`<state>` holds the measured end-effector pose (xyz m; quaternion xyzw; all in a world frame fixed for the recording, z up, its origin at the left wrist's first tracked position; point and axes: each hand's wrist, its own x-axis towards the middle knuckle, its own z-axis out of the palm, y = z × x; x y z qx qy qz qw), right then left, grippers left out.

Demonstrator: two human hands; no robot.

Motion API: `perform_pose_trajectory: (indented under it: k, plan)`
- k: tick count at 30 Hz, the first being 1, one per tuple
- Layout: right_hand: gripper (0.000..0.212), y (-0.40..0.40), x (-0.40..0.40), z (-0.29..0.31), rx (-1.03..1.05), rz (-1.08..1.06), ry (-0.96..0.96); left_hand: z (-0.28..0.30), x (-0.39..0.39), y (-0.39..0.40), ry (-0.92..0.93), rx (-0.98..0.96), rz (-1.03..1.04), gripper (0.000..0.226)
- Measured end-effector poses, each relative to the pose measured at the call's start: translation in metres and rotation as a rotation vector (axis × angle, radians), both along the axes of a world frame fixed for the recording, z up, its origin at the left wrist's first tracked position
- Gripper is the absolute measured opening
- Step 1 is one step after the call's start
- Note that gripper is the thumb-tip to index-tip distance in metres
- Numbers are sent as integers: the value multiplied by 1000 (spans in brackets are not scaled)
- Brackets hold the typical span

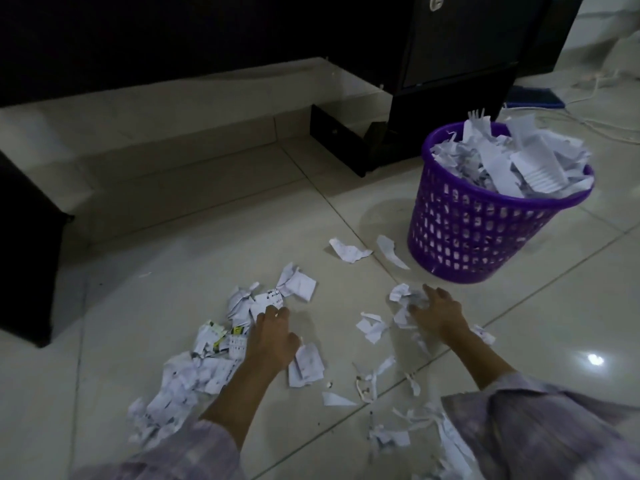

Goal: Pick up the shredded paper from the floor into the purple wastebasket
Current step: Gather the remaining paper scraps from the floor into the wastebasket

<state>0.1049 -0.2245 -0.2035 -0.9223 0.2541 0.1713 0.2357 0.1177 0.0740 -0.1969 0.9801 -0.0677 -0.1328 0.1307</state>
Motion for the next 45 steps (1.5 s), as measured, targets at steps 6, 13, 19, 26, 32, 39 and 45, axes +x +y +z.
perform_pose_trajectory:
  k: [6, 13, 19, 26, 32, 39, 45]
  plan:
    - [52, 59, -1, -5, -49, 277, 6, -8, -5, 5, 39, -82, -55, 39]
    - [39, 121, -13, 4, 45, 508, 27, 14, -18, 27, -73, -147, 20, 32]
    - [34, 162, -5, 22, -124, 589, -78, 26, -43, 81, -43, 71, 242, 44]
    - [86, 218, 10, 12, 137, 600, -98, 18, -58, 145, 121, -101, 844, 52]
    - [113, 248, 30, -1, 221, 659, 10, 1, -43, 150, 217, -343, 907, 48]
    - [117, 266, 20, -12, 187, 844, -21, 2, -23, 96, 188, -671, 785, 33]
    - [77, 250, 12, -19, -44, 899, -221, 4, -23, 83, 141, -681, 707, 20]
